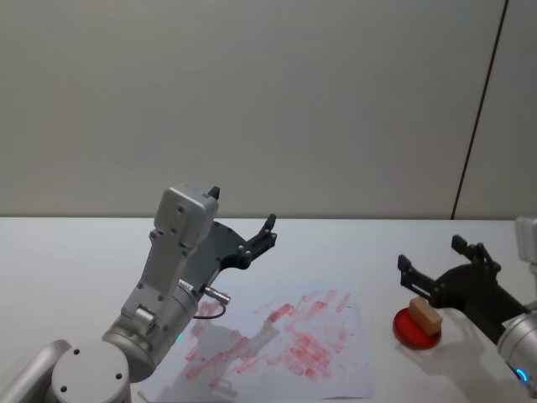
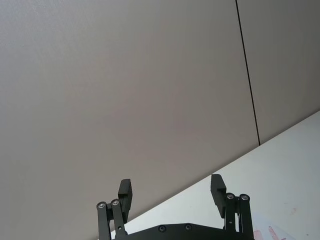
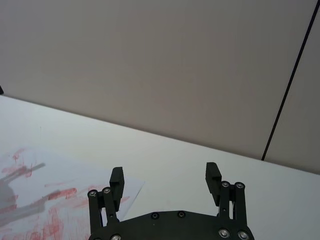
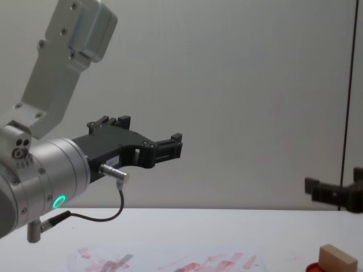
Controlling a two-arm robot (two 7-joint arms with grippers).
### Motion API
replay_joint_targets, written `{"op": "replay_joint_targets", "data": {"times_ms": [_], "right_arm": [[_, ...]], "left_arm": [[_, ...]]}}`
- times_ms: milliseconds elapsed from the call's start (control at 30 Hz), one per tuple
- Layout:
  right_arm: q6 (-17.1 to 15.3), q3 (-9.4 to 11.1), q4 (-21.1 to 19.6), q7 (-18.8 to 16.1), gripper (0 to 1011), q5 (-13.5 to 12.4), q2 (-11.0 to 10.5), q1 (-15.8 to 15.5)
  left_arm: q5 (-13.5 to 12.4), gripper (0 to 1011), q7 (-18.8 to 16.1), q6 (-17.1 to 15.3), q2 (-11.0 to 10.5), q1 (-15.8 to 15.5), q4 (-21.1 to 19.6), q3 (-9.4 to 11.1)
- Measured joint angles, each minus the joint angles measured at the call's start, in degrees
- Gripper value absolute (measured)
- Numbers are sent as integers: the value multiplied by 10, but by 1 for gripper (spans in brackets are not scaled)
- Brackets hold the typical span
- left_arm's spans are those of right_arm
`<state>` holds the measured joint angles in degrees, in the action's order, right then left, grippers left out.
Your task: Use the one hand to pick up the stamp and affix it onto the A4 paper.
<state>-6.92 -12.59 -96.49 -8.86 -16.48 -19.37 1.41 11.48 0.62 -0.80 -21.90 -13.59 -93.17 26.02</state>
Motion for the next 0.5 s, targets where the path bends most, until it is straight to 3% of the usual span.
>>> {"op": "replay_joint_targets", "data": {"times_ms": [500], "right_arm": [[-26,4,38,-46,1001,5,-13,0]], "left_arm": [[0,1002,0,0,0,0,0,0]]}}
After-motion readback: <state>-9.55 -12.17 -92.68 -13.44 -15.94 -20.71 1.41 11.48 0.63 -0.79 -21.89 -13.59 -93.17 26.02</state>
